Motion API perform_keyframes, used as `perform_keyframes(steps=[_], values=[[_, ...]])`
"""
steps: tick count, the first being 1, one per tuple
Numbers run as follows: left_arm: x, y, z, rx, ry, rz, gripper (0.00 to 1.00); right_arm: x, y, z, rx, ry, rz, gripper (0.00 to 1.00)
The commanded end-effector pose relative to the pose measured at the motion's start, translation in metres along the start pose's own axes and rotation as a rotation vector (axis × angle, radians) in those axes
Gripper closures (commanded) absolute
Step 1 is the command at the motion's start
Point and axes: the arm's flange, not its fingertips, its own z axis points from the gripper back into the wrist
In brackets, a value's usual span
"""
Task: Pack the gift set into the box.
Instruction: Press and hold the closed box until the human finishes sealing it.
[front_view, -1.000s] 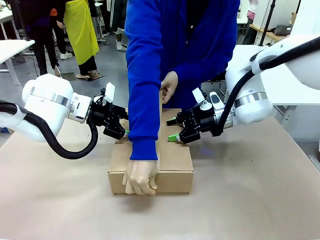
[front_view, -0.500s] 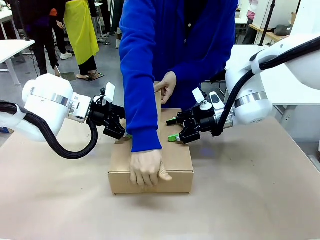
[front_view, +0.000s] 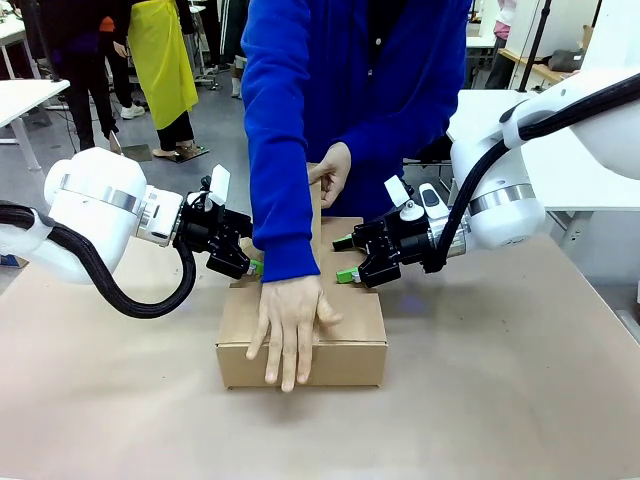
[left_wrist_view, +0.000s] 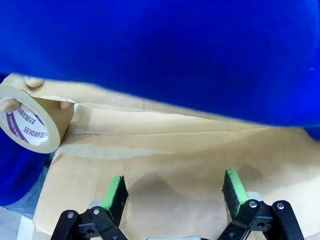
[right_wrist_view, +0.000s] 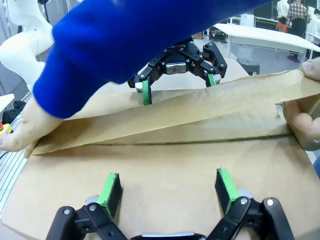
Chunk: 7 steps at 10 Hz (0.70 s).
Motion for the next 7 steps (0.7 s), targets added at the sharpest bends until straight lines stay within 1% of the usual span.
perform_keyframes(steps=[1,7], values=[[-0.0033,-0.0027,-0.0011,0.010,-0.008,-0.006,0.00,-0.0026,-0.0002,-0.0006,-0.001,0.000,0.010,0.00],[-0.0033,-0.0027,-0.0011,0.010,-0.008,-0.006,0.00,-0.0026,-0.0002,-0.0006,-0.001,0.000,0.010,0.00]])
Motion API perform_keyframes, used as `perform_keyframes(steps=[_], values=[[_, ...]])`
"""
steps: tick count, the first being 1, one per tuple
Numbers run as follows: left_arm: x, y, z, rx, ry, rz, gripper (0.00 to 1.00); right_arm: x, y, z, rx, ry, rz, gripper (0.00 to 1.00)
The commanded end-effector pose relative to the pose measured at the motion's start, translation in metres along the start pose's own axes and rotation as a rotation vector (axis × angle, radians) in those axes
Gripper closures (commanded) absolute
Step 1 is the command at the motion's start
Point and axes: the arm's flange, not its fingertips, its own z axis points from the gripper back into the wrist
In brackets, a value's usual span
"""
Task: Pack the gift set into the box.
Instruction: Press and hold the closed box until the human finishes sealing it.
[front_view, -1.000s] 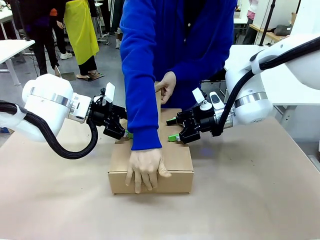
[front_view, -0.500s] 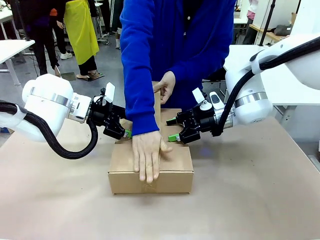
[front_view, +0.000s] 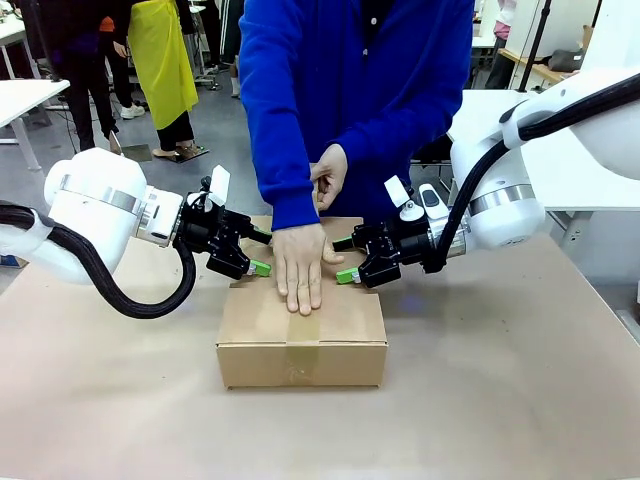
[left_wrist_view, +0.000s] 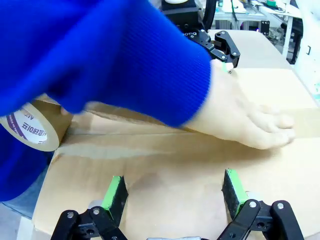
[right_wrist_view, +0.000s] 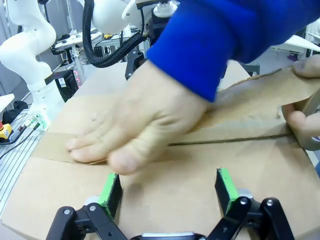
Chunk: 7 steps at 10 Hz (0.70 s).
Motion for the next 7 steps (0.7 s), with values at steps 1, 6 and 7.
perform_keyframes(steps=[1,6,7], values=[[-0.0027,-0.0023,-0.0010,0.011,-0.009,-0.007,0.00,-0.0021,-0.0003,-0.0005,-0.002,0.000,0.011,0.00],[-0.0027,-0.0023,-0.0010,0.011,-0.009,-0.007,0.00,-0.0021,-0.0003,-0.0005,-0.002,0.000,0.011,0.00],[-0.0027,-0.0023,-0.0010,0.011,-0.009,-0.007,0.00,-0.0021,-0.0003,-0.0005,-0.002,0.000,0.011,0.00]])
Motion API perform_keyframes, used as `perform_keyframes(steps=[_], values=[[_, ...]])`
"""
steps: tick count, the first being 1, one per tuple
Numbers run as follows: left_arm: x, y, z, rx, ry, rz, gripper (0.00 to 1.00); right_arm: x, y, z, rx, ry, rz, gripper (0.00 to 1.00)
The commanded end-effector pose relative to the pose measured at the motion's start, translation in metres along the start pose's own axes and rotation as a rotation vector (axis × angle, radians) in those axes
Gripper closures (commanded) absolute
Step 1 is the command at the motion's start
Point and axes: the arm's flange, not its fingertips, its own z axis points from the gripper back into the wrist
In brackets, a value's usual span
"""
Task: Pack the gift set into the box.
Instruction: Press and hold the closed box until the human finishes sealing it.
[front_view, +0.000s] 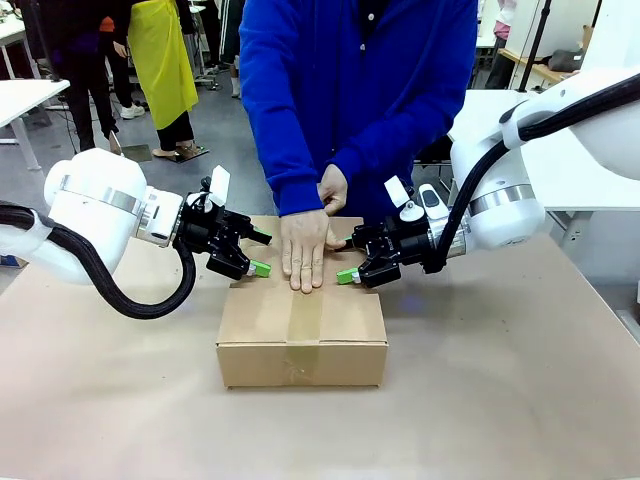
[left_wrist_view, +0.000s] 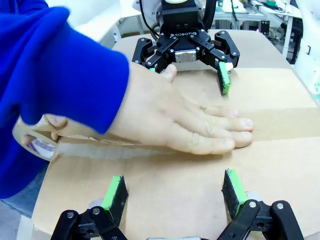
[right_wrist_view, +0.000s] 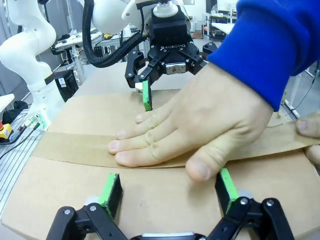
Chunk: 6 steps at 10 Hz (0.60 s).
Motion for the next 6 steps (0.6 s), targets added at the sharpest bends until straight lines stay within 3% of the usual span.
perform_keyframes(steps=[1,6], values=[[-0.0022,-0.0020,-0.0010,0.011,-0.010,-0.008,0.00,-0.0016,-0.0004,-0.0005,-0.002,-0.001,0.012,0.00],[-0.0022,-0.0020,-0.0010,0.011,-0.010,-0.008,0.00,-0.0016,-0.0004,-0.0005,-0.002,-0.001,0.012,0.00]])
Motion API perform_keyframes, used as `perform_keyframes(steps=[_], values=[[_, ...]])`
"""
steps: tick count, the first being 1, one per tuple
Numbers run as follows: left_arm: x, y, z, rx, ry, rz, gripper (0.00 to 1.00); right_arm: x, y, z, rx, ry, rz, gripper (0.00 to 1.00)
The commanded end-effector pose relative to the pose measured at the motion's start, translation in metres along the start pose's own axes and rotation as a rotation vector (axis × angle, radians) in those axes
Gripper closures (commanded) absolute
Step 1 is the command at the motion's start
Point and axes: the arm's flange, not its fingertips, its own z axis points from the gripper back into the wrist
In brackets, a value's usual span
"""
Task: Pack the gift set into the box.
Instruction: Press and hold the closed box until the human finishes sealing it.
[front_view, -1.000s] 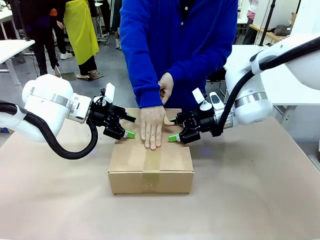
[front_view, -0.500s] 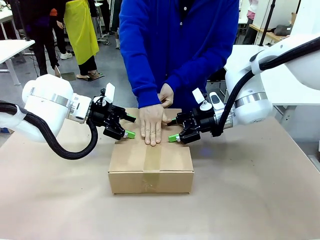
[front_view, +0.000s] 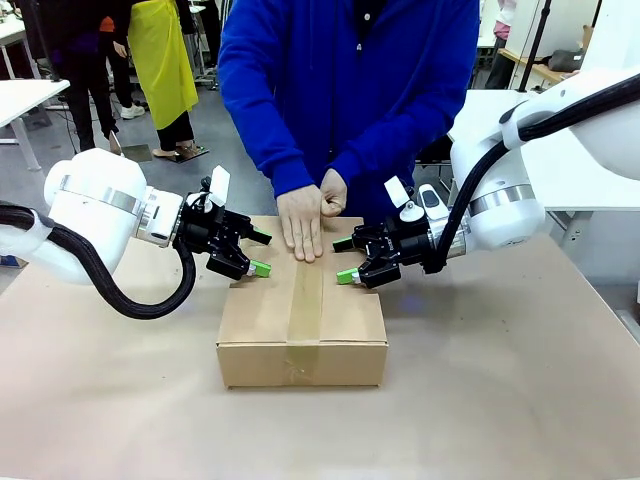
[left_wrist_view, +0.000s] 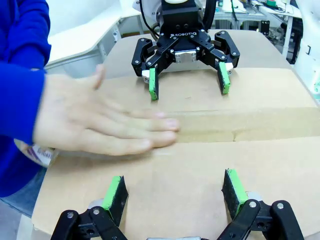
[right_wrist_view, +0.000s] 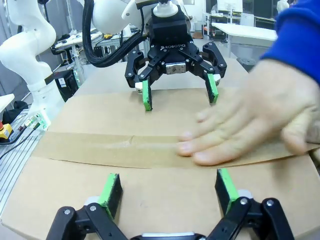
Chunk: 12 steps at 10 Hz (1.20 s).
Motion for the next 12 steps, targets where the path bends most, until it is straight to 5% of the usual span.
perform_keyframes(steps=[1,12], values=[[-0.0021,-0.0019,-0.0010,0.011,-0.010,-0.008,0.00,-0.0012,-0.0005,-0.0004,-0.002,-0.001,0.013,0.00],[-0.0021,-0.0019,-0.0010,0.011,-0.010,-0.008,0.00,-0.0012,-0.0005,-0.0004,-0.002,-0.001,0.013,0.00]])
